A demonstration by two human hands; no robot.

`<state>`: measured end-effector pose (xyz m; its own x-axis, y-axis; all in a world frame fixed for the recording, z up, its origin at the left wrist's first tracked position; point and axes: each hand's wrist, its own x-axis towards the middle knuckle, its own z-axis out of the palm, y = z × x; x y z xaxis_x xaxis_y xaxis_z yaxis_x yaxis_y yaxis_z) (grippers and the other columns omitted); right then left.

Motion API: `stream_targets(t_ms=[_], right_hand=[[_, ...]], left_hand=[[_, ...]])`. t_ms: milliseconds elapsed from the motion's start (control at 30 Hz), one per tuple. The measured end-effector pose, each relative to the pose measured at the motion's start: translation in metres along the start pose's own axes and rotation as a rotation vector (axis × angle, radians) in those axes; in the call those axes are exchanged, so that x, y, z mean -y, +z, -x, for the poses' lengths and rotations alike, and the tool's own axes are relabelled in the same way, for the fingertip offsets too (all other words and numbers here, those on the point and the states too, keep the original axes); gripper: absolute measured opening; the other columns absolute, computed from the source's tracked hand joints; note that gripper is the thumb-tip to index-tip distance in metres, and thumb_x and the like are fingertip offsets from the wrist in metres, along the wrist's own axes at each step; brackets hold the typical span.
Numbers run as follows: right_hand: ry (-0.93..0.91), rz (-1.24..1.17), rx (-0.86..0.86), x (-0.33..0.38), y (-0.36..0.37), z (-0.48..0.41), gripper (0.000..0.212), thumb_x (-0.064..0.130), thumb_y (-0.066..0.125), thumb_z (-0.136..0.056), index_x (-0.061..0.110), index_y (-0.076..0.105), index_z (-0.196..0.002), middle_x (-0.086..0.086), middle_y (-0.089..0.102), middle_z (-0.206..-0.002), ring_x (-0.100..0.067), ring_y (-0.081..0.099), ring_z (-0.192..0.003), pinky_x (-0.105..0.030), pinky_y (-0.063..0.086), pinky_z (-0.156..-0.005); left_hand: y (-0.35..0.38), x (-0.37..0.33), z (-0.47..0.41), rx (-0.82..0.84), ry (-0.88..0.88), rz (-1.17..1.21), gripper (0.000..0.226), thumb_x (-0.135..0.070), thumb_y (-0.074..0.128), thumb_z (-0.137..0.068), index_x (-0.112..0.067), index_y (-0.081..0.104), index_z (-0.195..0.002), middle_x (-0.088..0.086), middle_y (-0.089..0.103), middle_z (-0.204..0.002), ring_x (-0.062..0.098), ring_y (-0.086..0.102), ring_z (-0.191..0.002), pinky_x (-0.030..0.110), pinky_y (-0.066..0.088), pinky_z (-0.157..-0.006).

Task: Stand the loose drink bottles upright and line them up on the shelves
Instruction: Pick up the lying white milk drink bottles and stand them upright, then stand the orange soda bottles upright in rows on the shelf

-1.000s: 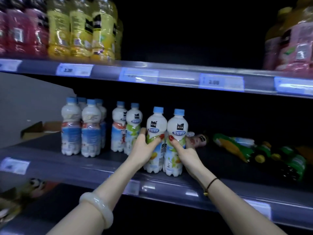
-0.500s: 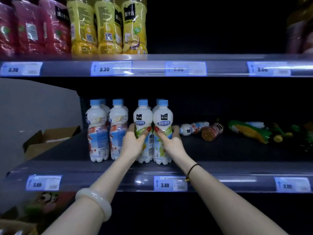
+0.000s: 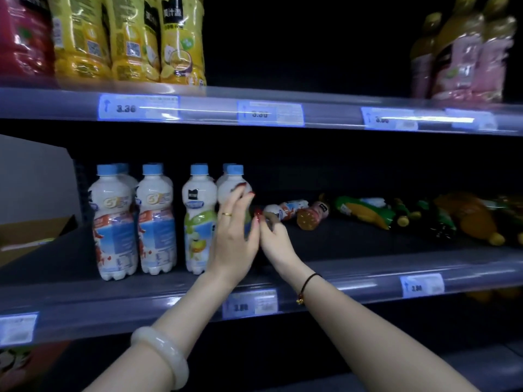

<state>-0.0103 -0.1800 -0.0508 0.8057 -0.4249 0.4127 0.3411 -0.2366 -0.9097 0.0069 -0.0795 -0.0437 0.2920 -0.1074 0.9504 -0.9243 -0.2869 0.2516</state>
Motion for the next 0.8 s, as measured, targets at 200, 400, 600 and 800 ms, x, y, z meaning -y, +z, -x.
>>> stream_targets(t_ms=[200,400,600,800], right_hand=[[-0.025,0.175,-0.108,-0.008,-0.087,-0.011,0.023,0.007,0.05,-0.092,0.009,0.065,-0.109,-0.006,0.069,-0.103,-0.017,0.063,-0.098,-0.032,0.05,-0.089],[0.036,0.452,-0.278,-0.025,-0.198,-0.04,0.026,0.007,0.059,-0.087,0.006,0.061,-0.114,-0.008,0.065,-0.104,-0.022,0.061,-0.1,-0.031,0.047,-0.089],[0.095,1.081,-0.168,-0.048,-0.289,-0.104,0.037,0.017,0.056,-0.089,0.008,0.052,-0.125,-0.017,0.057,-0.127,-0.035,0.053,-0.118,-0.036,0.042,-0.094],[0.191,1.339,0.071,-0.078,-0.337,-0.16,0.05,0.026,0.051,-0.092,0.009,0.037,-0.137,-0.017,0.039,-0.142,-0.035,0.035,-0.133,-0.044,0.033,-0.106]], left_hand=[[0.071,-0.041,-0.006,0.306,-0.15,0.223,0.033,-0.007,0.053,-0.09,-0.01,0.053,-0.123,0.004,0.055,-0.121,0.016,0.05,-0.116,0.023,0.038,-0.101],[0.166,-0.064,-0.02,0.532,-0.387,0.365,0.035,0.002,0.054,-0.084,-0.009,0.055,-0.116,0.003,0.061,-0.113,0.019,0.057,-0.11,0.026,0.041,-0.098],[0.271,-0.091,-0.047,0.634,-0.631,0.344,0.031,0.0,0.057,-0.086,-0.005,0.054,-0.115,0.004,0.056,-0.104,0.02,0.055,-0.099,0.024,0.042,-0.083],[0.341,-0.106,-0.066,0.691,-0.917,0.395,0.013,-0.002,0.056,-0.086,-0.015,0.056,-0.09,0.01,0.058,-0.095,0.022,0.052,-0.089,0.03,0.042,-0.076]])
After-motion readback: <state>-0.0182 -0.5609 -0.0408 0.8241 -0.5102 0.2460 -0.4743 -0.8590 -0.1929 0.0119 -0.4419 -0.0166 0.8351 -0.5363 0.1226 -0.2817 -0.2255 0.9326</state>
